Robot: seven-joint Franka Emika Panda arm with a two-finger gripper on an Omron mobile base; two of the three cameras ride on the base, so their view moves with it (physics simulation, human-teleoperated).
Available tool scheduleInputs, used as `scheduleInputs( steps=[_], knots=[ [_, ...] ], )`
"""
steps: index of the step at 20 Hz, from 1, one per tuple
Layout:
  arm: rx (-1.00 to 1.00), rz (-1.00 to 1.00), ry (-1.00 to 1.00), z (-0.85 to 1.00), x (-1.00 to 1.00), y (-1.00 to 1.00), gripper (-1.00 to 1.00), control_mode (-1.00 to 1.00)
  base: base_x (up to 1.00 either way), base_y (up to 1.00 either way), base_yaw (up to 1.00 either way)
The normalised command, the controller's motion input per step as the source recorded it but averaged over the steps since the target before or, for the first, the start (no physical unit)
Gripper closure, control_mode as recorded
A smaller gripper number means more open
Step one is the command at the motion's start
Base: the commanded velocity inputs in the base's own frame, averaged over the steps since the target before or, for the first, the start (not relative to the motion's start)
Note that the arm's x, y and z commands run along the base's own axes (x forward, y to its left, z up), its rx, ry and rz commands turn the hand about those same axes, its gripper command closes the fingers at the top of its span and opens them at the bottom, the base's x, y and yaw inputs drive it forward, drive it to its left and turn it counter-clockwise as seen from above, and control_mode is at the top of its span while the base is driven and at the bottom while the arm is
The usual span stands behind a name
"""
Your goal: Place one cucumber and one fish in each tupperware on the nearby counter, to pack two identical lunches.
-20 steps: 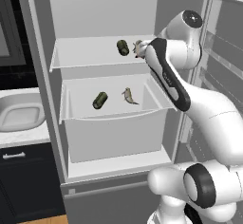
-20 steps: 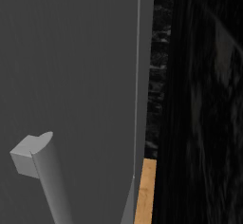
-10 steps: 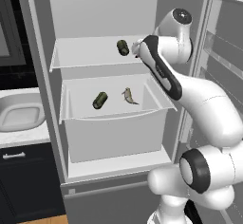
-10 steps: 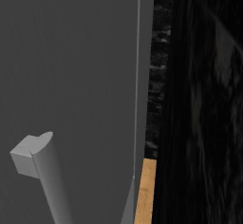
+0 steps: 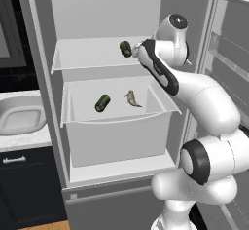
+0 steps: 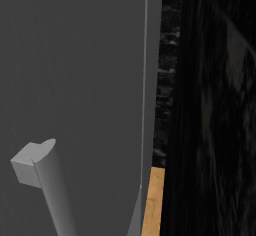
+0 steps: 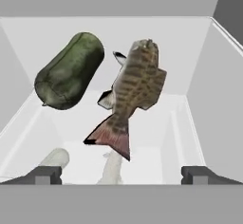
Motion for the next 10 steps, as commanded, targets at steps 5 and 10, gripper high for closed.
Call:
scheduleInputs(
  steps=[5,10],
  knots=[
    [0.0,0.0,0.01,0.0,0.55,0.0,-1.0,-1.0,0.0,0.0,0.0],
    [0.0,0.0,0.01,-0.07,0.54,0.0,-1.0,-1.0,0.0,0.0,0.0]
  ],
)
